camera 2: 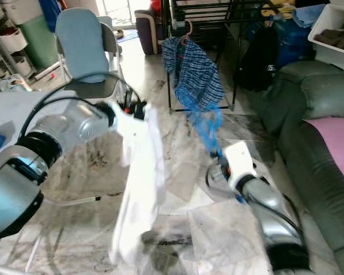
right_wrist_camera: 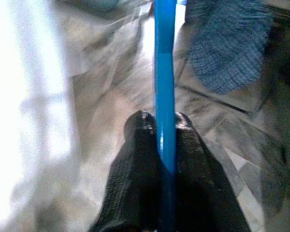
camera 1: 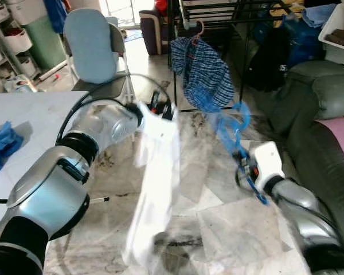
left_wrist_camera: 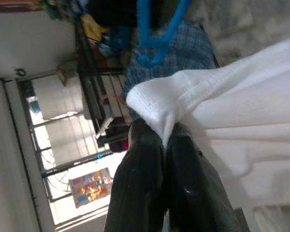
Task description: Hang hanger
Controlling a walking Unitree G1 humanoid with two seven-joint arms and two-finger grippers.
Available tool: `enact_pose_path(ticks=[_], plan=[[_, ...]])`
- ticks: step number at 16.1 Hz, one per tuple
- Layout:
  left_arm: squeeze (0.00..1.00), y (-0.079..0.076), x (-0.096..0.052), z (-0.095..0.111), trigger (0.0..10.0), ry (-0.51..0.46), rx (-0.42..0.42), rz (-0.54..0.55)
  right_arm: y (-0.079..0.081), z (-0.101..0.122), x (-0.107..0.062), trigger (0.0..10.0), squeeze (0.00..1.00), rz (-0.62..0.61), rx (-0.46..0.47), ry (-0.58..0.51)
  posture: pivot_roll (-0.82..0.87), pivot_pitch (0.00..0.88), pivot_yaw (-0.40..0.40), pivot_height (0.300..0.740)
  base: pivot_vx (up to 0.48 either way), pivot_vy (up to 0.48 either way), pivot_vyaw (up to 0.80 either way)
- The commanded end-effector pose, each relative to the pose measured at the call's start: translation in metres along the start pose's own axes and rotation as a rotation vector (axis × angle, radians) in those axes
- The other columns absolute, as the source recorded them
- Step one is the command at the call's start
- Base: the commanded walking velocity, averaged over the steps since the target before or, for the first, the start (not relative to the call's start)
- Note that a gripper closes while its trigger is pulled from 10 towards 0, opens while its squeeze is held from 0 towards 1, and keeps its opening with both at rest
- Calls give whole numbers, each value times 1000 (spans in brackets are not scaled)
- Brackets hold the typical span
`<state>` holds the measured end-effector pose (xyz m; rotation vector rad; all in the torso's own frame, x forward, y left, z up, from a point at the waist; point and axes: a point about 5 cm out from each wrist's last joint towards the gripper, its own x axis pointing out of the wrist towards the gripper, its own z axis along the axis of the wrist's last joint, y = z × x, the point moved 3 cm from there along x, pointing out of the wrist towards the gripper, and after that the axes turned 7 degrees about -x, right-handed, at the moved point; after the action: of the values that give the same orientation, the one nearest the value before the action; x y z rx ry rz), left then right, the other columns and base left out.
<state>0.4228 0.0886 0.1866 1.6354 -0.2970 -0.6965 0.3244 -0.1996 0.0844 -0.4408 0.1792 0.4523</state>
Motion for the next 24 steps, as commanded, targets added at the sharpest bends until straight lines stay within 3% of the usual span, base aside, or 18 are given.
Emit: enact_pose_path(ticks=[1, 5, 9, 10, 11, 12, 13, 14, 15, 17, 18, 19, 20, 22, 24], plan=[[0, 13, -3, -7, 10000, 14, 47, 53, -1, 5, -8, 10000, 0, 64, -34, -4, -182, 0, 83, 740, 0, 0, 0], [0, -3, -10, -19, 10000, 43, 74, 31, -12, 3, -43, 10000, 0, 252, -118, 38, -193, 0, 90, 740, 0, 0, 0], [0, -8, -10, -5, 10000, -69, 75, 36, -17, 15, -58, 10000, 0, 410, -119, 42, -195, 0, 91, 740, 0, 0, 0], [0, -14, -10, -1, 10000, -96, 26, 0, -23, 17, -59, 10000, 0, 394, -153, 45, -195, 0, 91, 740, 0, 0, 0], [0, -21, -11, 1, 10000, -102, -112, -61, -34, 19, -57, 10000, 0, 351, -182, 46, -197, 0, 97, 740, 0, 0, 0], [0, -31, -9, 6, 10000, -98, -411, -126, -55, 27, -50, 10000, 0, 215, -208, 23, -197, 0, 103, 740, 0, 0, 0], [0, -30, -3, 10, 10000, -98, -740, -84, -73, 38, -41, 10000, 0, 51, -220, -26, -197, 0, 103, 740, 0, 0, 0], [0, -32, -1, 13, 10000, -109, -834, -59, -76, 41, -37, 10000, 0, 1, -203, -42, -200, 0, 109, 740, 0, 0, 0], [0, -37, 0, 17, 10000, -123, -874, -53, -72, 43, -36, 10000, 0, 0, -203, -58, -200, 0, 109, 740, 0, 0, 0], [0, -50, -2, 27, 10000, -170, -836, -67, -54, 41, -35, 10000, 0, 100, -195, -56, -200, 0, 100, 740, 0, 0, 0], [0, -51, -3, 27, 10000, -176, -874, -62, -49, 39, -36, 10000, 0, 147, -211, -47, -196, 0, 97, 740, 0, 0, 0], [0, -47, -1, 22, 10000, -164, -1045, -28, -55, 39, -32, 10000, 0, 112, -225, -45, -194, 0, 98, 740, 0, 0, 0], [0, -43, 2, 16, 10000, -142, -1321, 57, -65, 42, -26, 10000, 0, 24, -201, -56, -193, 0, 104, 740, 0, 0, 0], [0, -51, 5, 11, 10000, -82, -1657, 200, -73, 51, -15, 10000, 0, -137, -87, -105, -195, 0, 105, 740, 0, 0, 0], [0, -66, 6, 21, 10000, -93, -1698, 204, -59, 56, -7, 10000, 0, -129, -10, -148, -192, 0, 86, 740, 0, 0, 0]])
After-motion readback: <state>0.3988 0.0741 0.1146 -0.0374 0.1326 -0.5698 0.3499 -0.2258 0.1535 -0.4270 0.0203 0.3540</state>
